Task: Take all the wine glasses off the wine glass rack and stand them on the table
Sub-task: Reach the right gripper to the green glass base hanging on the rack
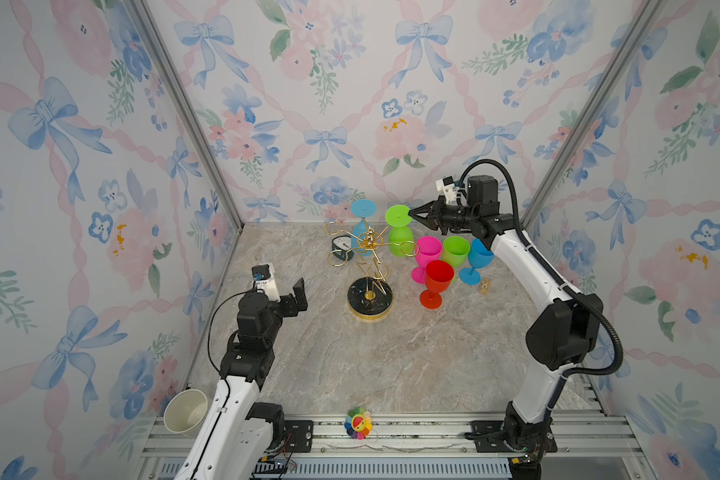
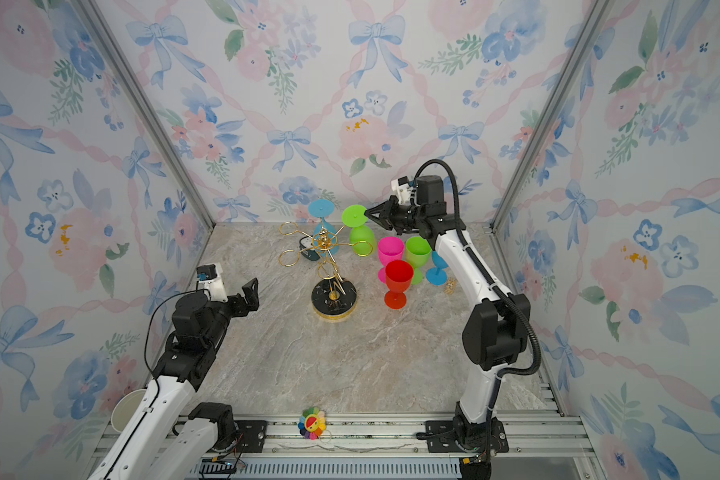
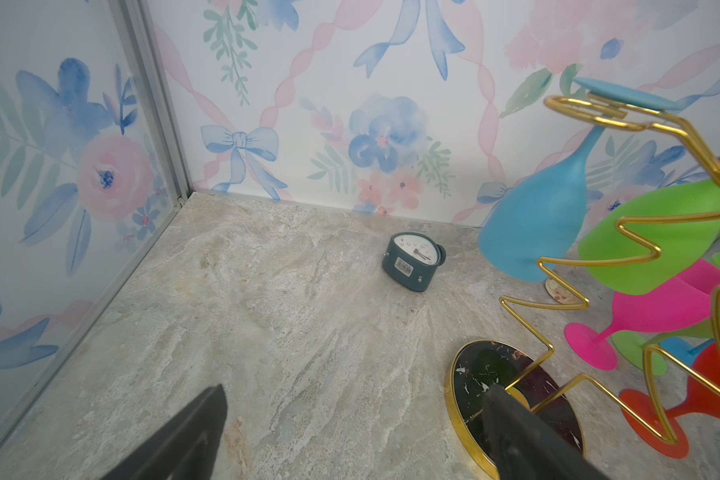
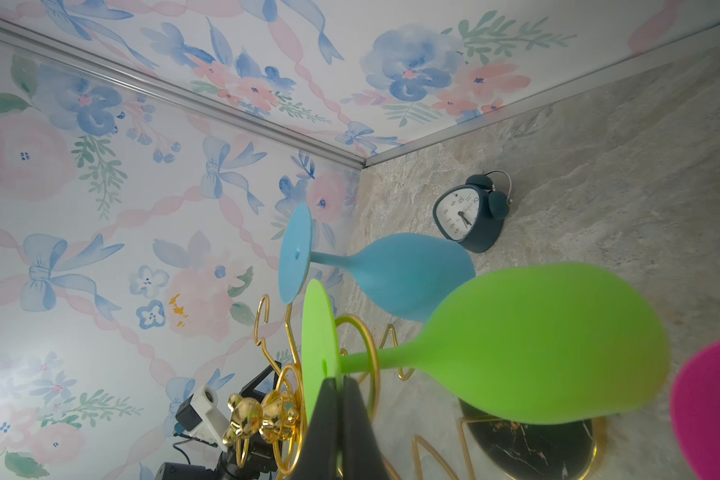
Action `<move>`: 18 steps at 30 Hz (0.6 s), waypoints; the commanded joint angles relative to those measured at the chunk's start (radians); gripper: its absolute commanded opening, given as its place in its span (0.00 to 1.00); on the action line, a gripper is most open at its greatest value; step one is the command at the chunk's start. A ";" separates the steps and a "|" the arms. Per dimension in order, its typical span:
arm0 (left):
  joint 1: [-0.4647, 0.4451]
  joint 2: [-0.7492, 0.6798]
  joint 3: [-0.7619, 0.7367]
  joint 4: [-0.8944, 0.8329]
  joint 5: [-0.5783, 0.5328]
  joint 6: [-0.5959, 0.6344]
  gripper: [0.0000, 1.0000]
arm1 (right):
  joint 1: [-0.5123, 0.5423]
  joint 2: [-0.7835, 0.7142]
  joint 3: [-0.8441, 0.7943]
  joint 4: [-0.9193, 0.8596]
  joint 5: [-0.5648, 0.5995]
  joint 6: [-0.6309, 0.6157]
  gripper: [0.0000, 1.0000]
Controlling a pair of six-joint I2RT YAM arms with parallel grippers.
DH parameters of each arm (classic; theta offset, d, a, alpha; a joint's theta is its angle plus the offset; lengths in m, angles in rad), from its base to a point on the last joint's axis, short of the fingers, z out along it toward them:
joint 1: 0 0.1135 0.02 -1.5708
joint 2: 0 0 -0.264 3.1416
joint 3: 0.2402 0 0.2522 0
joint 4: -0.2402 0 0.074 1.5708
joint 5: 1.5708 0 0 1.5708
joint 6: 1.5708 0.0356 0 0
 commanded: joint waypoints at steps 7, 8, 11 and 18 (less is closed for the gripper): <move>0.009 -0.013 -0.015 0.013 0.010 -0.016 0.98 | 0.000 -0.042 -0.064 0.099 -0.049 0.075 0.00; 0.009 -0.013 -0.015 0.013 0.012 -0.017 0.98 | 0.001 -0.045 -0.070 0.114 -0.052 0.085 0.00; 0.009 -0.012 -0.015 0.013 0.013 -0.017 0.98 | 0.002 -0.050 -0.082 0.144 -0.056 0.107 0.00; 0.009 -0.015 -0.017 0.014 0.011 -0.018 0.98 | 0.008 -0.051 -0.079 0.149 -0.059 0.114 0.00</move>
